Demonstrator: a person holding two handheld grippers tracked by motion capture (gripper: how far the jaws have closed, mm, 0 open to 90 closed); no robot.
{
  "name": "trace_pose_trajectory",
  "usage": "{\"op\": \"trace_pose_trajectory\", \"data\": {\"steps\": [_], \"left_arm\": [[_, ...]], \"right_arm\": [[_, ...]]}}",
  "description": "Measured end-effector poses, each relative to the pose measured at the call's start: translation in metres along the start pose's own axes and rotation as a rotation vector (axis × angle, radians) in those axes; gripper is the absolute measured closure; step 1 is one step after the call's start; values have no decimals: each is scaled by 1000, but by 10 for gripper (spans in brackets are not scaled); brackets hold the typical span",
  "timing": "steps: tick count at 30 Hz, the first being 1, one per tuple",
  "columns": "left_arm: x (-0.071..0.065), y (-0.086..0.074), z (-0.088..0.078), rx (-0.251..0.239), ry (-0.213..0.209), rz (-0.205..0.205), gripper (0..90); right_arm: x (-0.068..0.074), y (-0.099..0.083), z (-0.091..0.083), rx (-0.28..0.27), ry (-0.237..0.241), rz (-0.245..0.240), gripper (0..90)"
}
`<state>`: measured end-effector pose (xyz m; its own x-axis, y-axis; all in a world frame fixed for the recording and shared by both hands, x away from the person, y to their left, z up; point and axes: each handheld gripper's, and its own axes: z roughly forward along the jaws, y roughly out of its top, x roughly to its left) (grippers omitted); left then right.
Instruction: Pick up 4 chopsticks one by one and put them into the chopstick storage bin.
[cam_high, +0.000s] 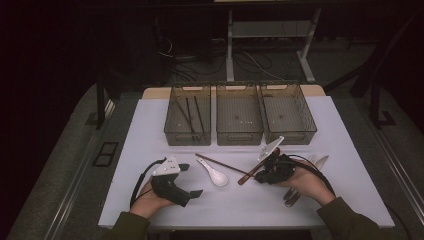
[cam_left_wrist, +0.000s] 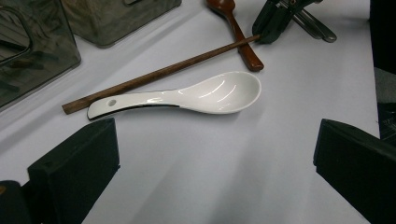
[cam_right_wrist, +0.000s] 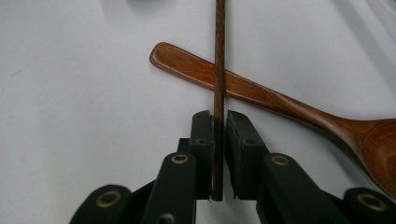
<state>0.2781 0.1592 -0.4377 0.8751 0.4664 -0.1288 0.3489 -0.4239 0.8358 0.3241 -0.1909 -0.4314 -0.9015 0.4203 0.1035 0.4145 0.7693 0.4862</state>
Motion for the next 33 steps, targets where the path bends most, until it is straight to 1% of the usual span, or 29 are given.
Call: {"op": "trace_pose_trajectory", "data": {"steps": [3, 12, 18, 22, 29, 33], "left_arm": [[0, 0, 0, 1, 1, 0, 0], [0, 0, -1, 1, 2, 1, 0], [0, 0, -1, 2, 2, 2, 0], [0, 0, -1, 2, 2, 1, 0], [0, 0, -1, 1, 2, 1, 0], [0, 0, -1, 1, 2, 1, 0]], "right_arm": [[1, 0, 0, 3, -12, -3, 838], [2, -1, -1, 2, -16, -2, 846], [0, -3, -3, -5, -18, 12, 849], [-1, -5, -7, -21, -13, 31, 850], [-5, -8, -15, -54, -6, 42, 850], [-6, -10, -20, -78, 8, 58, 850]]}}
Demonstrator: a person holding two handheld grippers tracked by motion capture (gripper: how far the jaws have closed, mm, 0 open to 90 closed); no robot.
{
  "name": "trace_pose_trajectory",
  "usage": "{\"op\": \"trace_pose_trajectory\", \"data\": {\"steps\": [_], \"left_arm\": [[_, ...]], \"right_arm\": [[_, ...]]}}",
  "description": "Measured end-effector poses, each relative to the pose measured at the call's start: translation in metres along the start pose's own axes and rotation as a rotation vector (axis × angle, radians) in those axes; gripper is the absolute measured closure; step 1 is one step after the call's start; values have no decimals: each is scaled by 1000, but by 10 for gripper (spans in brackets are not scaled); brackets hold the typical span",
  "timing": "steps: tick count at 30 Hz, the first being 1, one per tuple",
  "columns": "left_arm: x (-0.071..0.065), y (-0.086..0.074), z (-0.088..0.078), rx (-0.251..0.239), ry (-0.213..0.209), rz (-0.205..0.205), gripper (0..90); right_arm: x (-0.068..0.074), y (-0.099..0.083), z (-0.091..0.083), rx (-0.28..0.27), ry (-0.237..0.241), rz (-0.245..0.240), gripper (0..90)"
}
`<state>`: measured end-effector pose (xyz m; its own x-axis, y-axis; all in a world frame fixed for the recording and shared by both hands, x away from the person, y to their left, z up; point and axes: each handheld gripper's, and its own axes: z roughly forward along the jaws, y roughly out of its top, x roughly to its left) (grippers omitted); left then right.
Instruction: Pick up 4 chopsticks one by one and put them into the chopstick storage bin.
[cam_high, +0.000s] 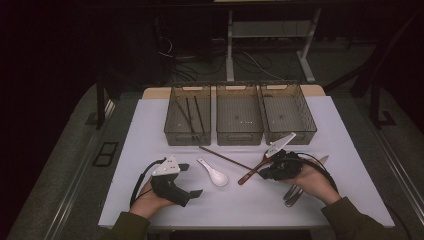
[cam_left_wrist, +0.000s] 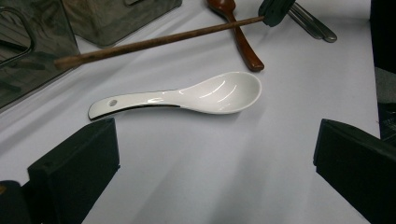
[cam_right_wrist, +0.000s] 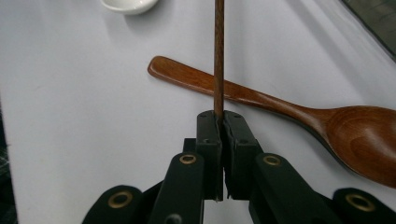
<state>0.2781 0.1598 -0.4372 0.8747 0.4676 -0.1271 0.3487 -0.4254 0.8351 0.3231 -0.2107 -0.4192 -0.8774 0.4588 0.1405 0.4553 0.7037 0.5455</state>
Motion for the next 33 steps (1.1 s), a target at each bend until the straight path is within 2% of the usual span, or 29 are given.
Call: {"op": "trace_pose_trajectory", "data": {"steps": [7, 13, 19, 33], "left_arm": [[0, 0, 0, 3, 0, 0, 0], [0, 0, 0, 0, 1, 1, 0], [0, 0, 1, 0, 2, -1, 0], [-1, 0, 1, 3, 2, 3, 0]], "right_arm": [[0, -1, -12, -64, 23, 35, 850], [-3, 0, -20, -112, 29, 46, 850], [-6, 4, -28, -153, 20, 67, 850], [-11, 22, -34, -205, -7, 113, 850]]}}
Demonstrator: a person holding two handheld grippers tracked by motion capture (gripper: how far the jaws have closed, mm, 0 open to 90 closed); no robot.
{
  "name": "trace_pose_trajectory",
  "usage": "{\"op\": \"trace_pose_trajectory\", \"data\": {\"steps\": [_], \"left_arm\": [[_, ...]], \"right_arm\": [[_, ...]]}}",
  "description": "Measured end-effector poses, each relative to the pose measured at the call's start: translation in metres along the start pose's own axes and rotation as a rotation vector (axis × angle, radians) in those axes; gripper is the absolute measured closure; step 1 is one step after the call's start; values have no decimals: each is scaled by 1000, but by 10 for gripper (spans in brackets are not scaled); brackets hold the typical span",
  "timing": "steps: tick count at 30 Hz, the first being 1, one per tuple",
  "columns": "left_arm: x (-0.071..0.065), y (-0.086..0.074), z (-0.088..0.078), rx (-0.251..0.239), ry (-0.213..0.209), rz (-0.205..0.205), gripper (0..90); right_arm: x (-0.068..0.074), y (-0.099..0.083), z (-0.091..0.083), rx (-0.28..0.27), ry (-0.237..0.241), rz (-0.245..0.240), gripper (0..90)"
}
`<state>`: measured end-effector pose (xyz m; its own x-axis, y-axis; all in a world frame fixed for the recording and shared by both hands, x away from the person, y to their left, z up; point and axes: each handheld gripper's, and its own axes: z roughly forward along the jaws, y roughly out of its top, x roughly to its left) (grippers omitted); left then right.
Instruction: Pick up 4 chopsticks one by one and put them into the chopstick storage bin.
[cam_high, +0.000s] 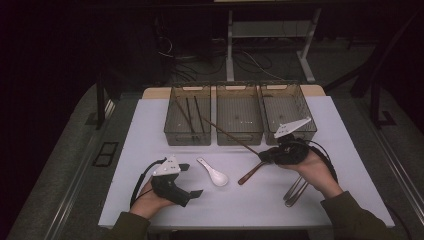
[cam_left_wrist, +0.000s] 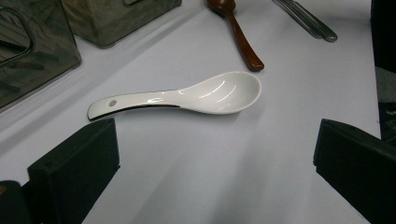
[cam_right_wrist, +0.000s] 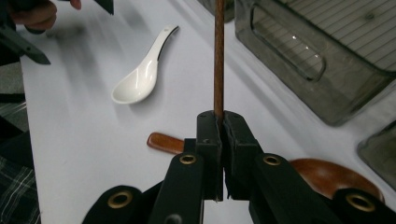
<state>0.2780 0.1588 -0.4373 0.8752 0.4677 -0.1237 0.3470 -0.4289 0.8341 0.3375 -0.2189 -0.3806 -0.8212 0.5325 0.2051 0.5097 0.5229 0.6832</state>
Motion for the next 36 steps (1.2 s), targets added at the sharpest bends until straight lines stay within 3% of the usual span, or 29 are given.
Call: {"op": "trace_pose_trajectory", "data": {"steps": [10, 24, 36], "left_arm": [[0, 0, 0, 0, -1, 3, 0], [1, 1, 0, -11, 3, -7, 0], [0, 2, 0, -13, -5, 1, 0]], "right_arm": [[-2, 23, 8, -32, -36, 13, 850], [-2, 61, 34, -40, -68, 19, 850], [-12, 103, 58, 15, -101, 74, 850]]}}
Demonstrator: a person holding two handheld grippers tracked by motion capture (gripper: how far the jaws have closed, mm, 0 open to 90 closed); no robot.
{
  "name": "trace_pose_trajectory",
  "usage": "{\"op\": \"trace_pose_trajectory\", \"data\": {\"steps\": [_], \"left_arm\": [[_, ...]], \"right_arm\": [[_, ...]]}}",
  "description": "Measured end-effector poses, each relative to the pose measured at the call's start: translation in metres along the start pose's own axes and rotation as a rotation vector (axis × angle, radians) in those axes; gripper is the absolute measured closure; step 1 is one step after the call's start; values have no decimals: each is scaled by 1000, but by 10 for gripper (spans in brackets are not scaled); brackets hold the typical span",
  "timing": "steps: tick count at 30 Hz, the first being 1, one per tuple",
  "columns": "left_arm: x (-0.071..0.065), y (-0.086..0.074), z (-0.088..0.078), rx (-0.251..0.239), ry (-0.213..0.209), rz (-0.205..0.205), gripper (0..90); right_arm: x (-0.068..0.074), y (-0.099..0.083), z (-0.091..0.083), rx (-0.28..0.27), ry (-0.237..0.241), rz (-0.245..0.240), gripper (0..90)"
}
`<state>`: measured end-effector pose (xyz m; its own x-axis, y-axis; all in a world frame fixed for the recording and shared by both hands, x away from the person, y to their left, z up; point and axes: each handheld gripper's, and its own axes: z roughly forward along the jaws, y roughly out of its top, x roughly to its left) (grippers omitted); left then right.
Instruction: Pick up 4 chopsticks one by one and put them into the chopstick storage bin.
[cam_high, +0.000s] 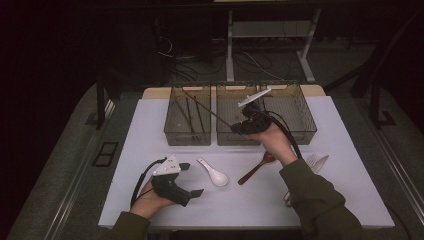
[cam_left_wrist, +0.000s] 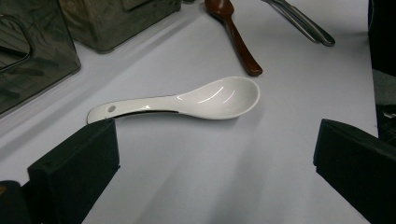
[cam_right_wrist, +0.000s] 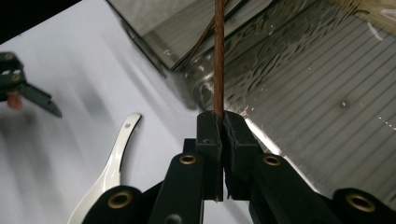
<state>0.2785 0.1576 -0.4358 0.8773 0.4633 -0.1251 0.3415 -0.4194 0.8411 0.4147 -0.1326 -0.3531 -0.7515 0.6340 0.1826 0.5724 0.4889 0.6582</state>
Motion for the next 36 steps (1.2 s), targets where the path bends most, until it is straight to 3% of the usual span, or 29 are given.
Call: {"op": "trace_pose_trajectory", "data": {"steps": [19, 36], "left_arm": [[-3, 2, 2, -13, -19, 1, 0], [-4, 3, 3, -26, -35, 5, 0]], "right_arm": [[-12, 67, 43, 105, -108, 60, 850], [-11, 101, 80, 197, -162, 77, 848]]}}
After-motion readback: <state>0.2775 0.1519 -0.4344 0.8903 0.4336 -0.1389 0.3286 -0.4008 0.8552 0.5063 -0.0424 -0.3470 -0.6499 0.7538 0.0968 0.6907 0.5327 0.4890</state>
